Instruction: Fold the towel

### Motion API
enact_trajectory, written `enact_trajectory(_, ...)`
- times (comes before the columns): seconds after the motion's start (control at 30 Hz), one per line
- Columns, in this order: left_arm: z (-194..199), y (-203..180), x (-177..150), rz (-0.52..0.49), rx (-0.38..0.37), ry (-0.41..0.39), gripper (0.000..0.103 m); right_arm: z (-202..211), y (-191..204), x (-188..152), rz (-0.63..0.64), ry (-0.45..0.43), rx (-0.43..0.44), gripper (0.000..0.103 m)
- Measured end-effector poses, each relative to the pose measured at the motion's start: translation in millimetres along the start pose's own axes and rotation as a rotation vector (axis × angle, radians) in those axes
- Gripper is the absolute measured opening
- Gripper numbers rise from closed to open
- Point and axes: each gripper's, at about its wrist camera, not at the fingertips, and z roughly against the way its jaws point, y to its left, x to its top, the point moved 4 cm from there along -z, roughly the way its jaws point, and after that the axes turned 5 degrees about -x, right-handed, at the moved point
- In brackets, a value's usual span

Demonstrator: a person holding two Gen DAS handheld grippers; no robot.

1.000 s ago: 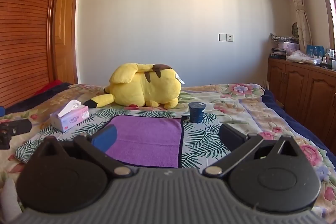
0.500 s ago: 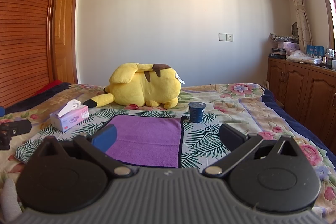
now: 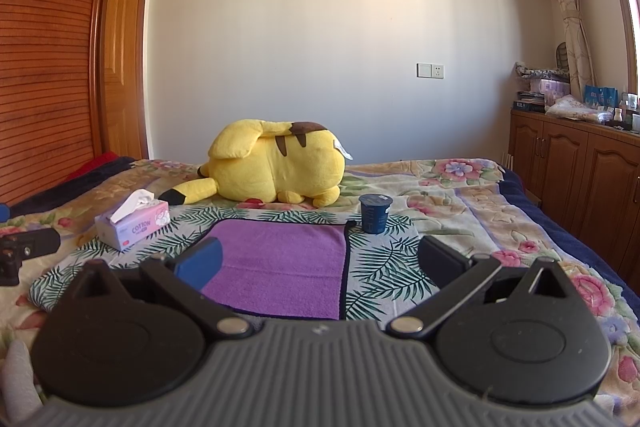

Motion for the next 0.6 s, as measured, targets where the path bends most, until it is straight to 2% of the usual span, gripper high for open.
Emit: enact_trajectory(0.6, -1.7, 0.3, 0.0, -0.001, -0.001, 0.003, 0.087, 0.5, -0.2, -0.5, -0.001, 0.0, 0.001, 0.103)
